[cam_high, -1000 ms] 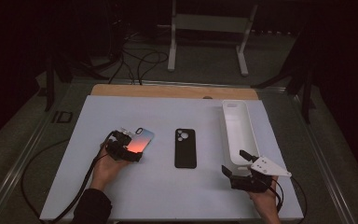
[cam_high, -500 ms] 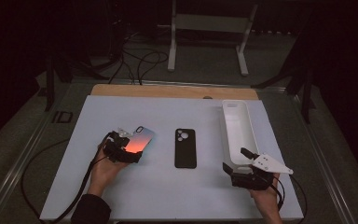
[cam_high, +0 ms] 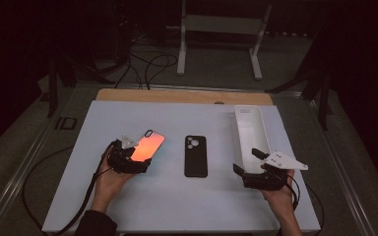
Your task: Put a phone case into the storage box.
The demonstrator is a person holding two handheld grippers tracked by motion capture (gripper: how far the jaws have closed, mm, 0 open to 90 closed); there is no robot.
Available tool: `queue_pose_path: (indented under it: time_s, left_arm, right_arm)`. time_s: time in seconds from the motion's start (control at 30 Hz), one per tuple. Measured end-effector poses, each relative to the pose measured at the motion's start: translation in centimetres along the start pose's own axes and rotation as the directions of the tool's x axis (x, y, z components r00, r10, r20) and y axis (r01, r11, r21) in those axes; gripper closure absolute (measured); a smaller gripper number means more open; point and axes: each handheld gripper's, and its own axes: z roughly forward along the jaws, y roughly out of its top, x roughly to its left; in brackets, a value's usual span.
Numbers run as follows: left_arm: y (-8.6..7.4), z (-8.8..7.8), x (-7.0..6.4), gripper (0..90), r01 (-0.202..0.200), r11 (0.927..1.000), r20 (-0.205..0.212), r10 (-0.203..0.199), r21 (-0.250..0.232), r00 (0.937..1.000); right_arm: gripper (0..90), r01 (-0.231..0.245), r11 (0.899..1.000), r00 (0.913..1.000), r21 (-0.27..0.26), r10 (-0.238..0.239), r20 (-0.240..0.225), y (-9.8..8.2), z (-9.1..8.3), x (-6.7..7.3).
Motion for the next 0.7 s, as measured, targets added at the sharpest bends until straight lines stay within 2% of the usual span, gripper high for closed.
queue_pose_path:
  time_s: [0.13,0.37,0.47,0.7]
  left_arm:
    - [-0.1,-0.4,-0.4,17.2,-0.013,0.9997,0.015,0.013,-0.022,0.9998]
    - [-0.1,-0.8,-0.9,17.2,-0.014,0.9984,0.037,0.016,-0.055,0.9992]
    - [0.1,-1.1,-1.0,17.2,-0.014,0.9977,0.047,0.018,-0.067,0.9987]
    - [0.6,-1.6,-1.9,17.2,-0.046,0.9954,0.048,0.051,-0.084,0.9976]
  right_arm:
    - [10.4,0.001,1.000,0.9996,0.015,-0.001,-0.027,0.8,0.6,0.1]
    - [10.4,-0.026,0.998,0.9972,0.055,0.030,-0.069,1.7,2.1,0.1]
    - [10.4,-0.027,0.998,0.9966,0.060,0.032,-0.076,1.9,2.5,0.3]
    - [10.4,-0.032,0.996,0.9965,0.089,0.038,-0.074,2.4,3.5,0.5]
